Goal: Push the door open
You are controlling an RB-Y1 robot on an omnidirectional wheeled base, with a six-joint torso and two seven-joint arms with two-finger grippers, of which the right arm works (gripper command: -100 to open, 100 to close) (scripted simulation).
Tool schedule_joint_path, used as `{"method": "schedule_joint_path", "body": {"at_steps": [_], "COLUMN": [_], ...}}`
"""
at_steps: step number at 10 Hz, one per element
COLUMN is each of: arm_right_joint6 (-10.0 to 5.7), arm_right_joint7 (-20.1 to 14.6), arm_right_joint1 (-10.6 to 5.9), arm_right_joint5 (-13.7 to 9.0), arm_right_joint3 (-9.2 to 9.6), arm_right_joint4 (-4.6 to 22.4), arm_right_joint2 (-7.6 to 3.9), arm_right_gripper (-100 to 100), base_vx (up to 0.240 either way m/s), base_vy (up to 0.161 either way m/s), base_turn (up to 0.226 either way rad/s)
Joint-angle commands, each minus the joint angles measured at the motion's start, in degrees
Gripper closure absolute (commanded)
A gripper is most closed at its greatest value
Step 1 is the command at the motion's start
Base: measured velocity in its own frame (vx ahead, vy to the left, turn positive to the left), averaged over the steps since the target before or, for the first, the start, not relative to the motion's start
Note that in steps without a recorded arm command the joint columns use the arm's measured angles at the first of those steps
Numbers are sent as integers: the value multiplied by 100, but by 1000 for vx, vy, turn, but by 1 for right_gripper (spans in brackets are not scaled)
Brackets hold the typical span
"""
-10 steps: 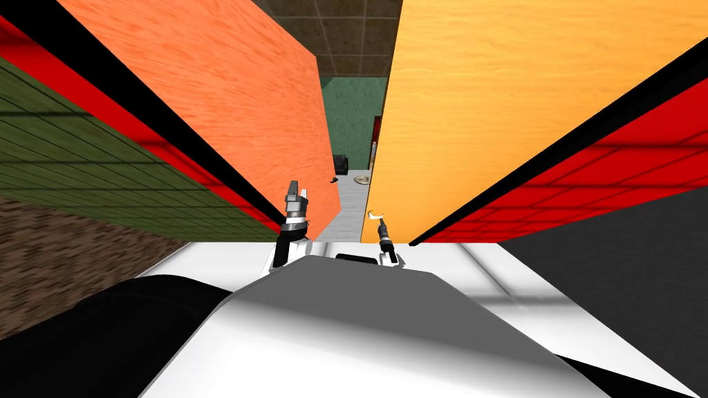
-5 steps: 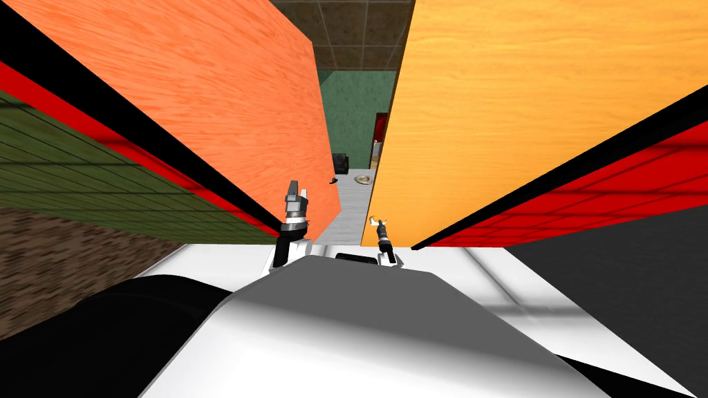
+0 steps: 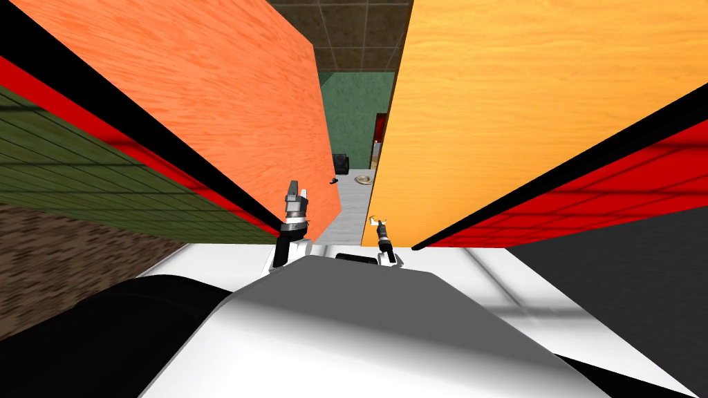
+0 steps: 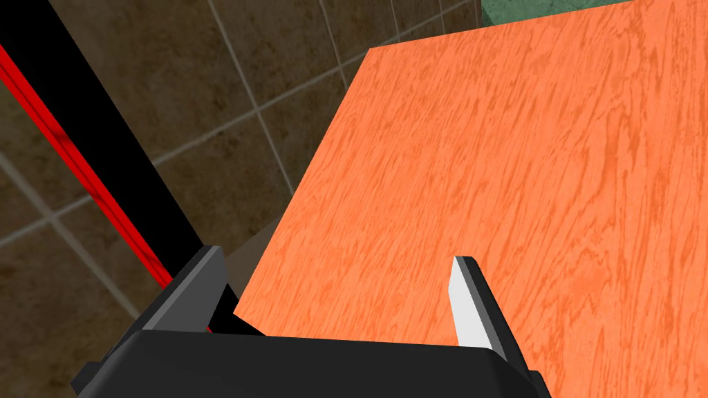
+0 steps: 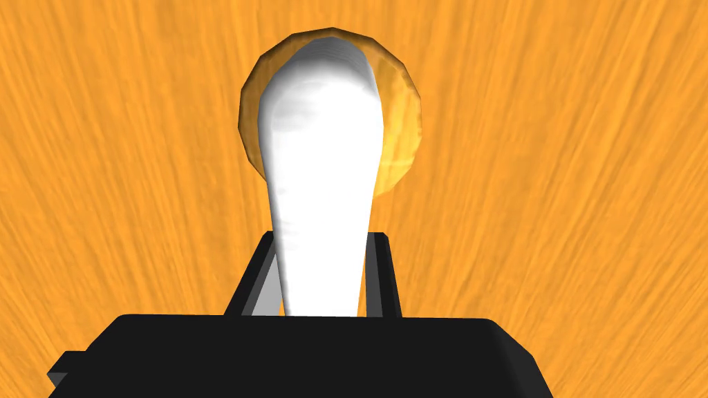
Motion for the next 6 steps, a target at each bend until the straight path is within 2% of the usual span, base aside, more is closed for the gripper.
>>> {"method": "schedule_joint_path", "body": {"at_steps": [1,6], "arm_right_joint6": [3,13], "arm_right_joint7": [25,94], "arm_right_joint1": [-9,-34], "arm_right_joint5": [-36,-135], "arm_right_joint3": [-69,-262], "arm_right_joint4": [6,24], "arm_right_joint2": [-90,-261], "arm_right_gripper": [100,100], "base_vx": [96,162], "base_vy": [41,63], "base_turn": [-25,-38]}}
